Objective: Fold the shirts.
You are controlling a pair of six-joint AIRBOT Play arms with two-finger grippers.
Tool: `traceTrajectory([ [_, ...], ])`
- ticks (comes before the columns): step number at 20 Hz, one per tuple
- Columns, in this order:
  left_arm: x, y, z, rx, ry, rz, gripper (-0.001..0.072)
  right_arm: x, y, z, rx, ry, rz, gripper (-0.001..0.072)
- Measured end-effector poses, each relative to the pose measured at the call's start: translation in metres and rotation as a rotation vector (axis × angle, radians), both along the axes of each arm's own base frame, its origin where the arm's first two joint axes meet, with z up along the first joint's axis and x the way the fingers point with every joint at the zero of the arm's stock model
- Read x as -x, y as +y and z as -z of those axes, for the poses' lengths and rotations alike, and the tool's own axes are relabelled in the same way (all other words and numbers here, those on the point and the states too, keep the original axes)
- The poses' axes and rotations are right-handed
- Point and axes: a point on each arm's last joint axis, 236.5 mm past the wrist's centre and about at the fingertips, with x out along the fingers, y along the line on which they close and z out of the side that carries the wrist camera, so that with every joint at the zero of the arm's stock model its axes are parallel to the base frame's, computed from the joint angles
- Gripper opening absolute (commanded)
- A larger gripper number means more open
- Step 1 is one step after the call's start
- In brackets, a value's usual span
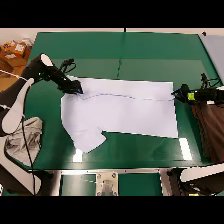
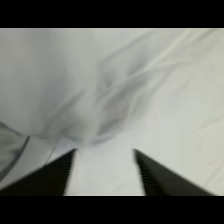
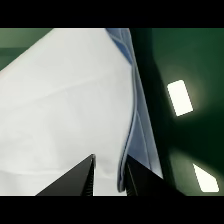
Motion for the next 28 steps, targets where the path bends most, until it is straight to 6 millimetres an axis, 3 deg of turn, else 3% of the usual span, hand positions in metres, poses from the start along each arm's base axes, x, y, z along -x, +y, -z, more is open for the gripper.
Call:
traceTrajectory([
  [3,0.018,0.011,-0.002,-0.001,0.078,0.017,0.0632,0.021,-0.018,-0.003,-0.039,0.071,0.025,0.0232],
  [4,0.023,0.015,-0.005,0.002,0.102,0.010,0.0631,0.029,-0.025,-0.004,-0.056,0.093,0.035,0.0178],
  [5,0.025,0.019,-0.008,0.008,0.120,0.001,0.0622,0.036,-0.030,-0.007,-0.070,0.108,0.041,0.0071],
  [6,0.028,0.025,-0.012,0.010,0.140,-0.012,0.0341,0.043,-0.033,-0.010,-0.089,0.123,0.045,0.0017],
  [7,0.031,0.031,-0.018,0.013,0.156,-0.024,0.0031,0.049,-0.034,-0.013,-0.103,0.136,0.047,0.0017],
  [11,0.042,0.043,-0.043,0.016,0.186,-0.050,0.0019,0.069,-0.026,-0.032,-0.121,0.146,0.041,0.0016],
  [14,0.052,0.047,-0.060,0.008,0.174,-0.068,0.0019,0.090,-0.004,-0.050,-0.116,0.143,0.045,0.0016],
  [18,0.095,0.048,-0.074,-0.001,0.143,-0.116,0.0019,0.140,0.037,-0.056,-0.104,0.142,0.068,0.0016],
  [20,0.130,0.048,-0.070,-0.006,0.118,-0.155,0.0022,0.167,0.059,-0.050,-0.093,0.140,0.097,0.0017],
  [21,0.146,0.048,-0.063,-0.011,0.110,-0.178,0.0121,0.180,0.068,-0.044,-0.092,0.143,0.114,0.0031],
  [22,0.162,0.049,-0.055,-0.014,0.103,-0.204,0.0480,0.192,0.076,-0.035,-0.091,0.146,0.139,0.0172],
  [23,0.178,0.048,-0.045,-0.011,0.102,-0.233,0.0652,0.199,0.083,-0.026,-0.097,0.144,0.164,0.0427],
  [24,0.193,0.046,-0.034,-0.003,0.113,-0.258,0.0652,0.208,0.091,-0.017,-0.114,0.152,0.184,0.0500],
  [28,0.239,0.028,0.006,0.074,0.192,-0.340,0.0651,0.228,0.108,0.010,-0.151,0.186,0.247,0.0491],
])
